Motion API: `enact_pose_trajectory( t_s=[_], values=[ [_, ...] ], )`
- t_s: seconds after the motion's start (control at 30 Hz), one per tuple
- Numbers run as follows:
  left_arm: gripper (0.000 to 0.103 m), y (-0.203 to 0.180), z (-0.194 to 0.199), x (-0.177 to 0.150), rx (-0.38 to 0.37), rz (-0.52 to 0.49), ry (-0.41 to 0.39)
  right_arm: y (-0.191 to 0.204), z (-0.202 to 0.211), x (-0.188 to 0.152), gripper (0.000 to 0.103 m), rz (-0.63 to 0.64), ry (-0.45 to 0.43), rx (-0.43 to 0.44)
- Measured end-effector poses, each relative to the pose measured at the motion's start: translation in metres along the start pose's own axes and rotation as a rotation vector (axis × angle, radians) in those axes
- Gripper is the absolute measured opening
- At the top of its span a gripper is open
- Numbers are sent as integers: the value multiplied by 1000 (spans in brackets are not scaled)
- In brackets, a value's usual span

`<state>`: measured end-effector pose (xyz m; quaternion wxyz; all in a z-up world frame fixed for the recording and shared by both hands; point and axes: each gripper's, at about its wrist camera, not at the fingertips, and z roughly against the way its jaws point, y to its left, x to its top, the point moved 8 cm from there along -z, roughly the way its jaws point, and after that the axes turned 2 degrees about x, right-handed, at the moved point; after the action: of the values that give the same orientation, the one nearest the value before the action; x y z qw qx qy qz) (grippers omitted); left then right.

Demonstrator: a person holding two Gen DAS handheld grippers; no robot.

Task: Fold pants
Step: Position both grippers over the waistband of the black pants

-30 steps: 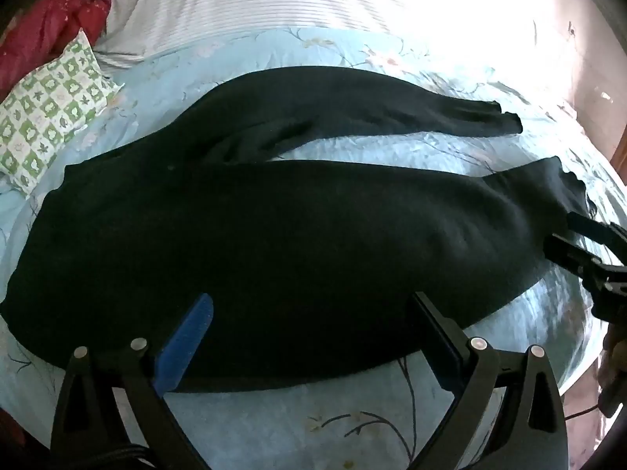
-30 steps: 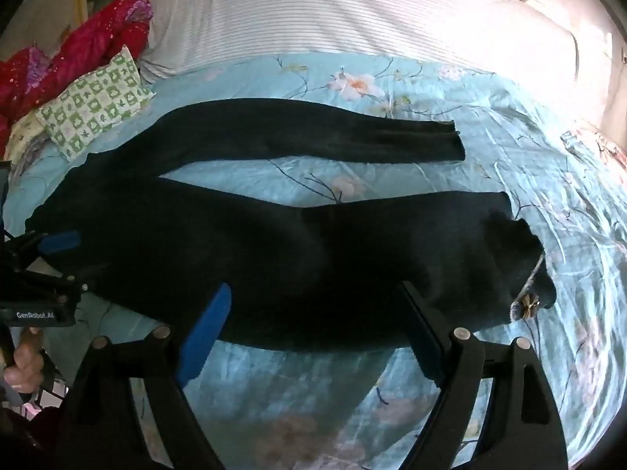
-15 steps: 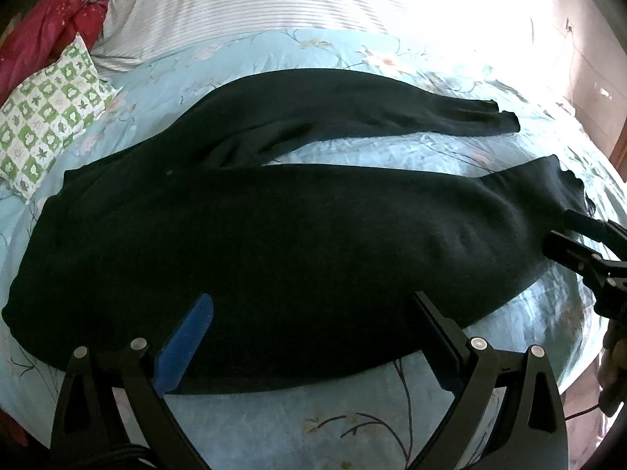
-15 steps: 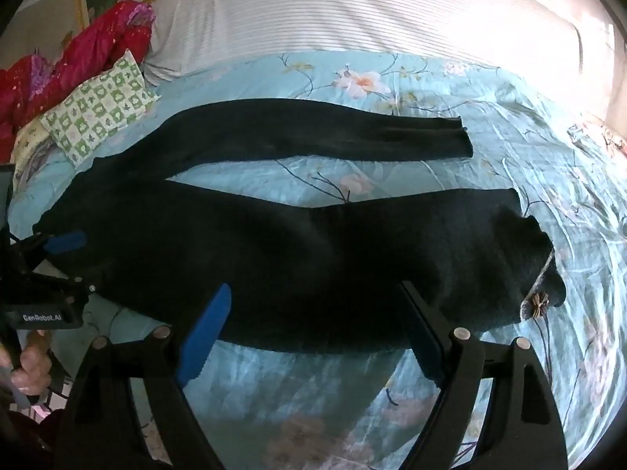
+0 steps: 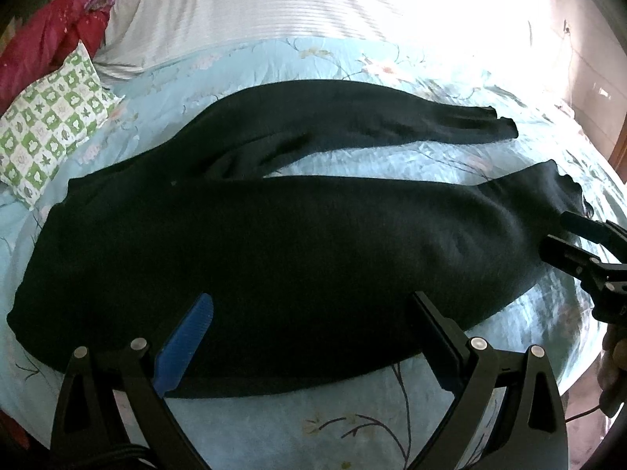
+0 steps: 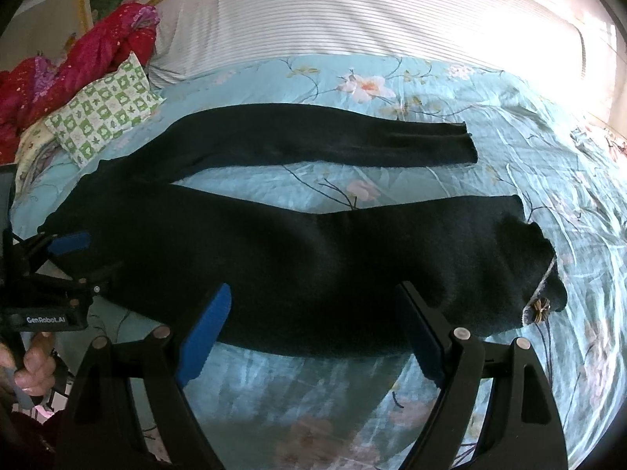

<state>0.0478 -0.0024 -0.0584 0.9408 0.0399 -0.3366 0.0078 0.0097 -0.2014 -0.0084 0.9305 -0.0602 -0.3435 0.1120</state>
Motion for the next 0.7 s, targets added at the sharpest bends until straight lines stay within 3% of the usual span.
enact_pose_trajectory(
  t_s=[0.7],
  values=[
    [99,-4,7,7,-17,-16,-27,9,5,7,85,12,-15,25]
  ],
)
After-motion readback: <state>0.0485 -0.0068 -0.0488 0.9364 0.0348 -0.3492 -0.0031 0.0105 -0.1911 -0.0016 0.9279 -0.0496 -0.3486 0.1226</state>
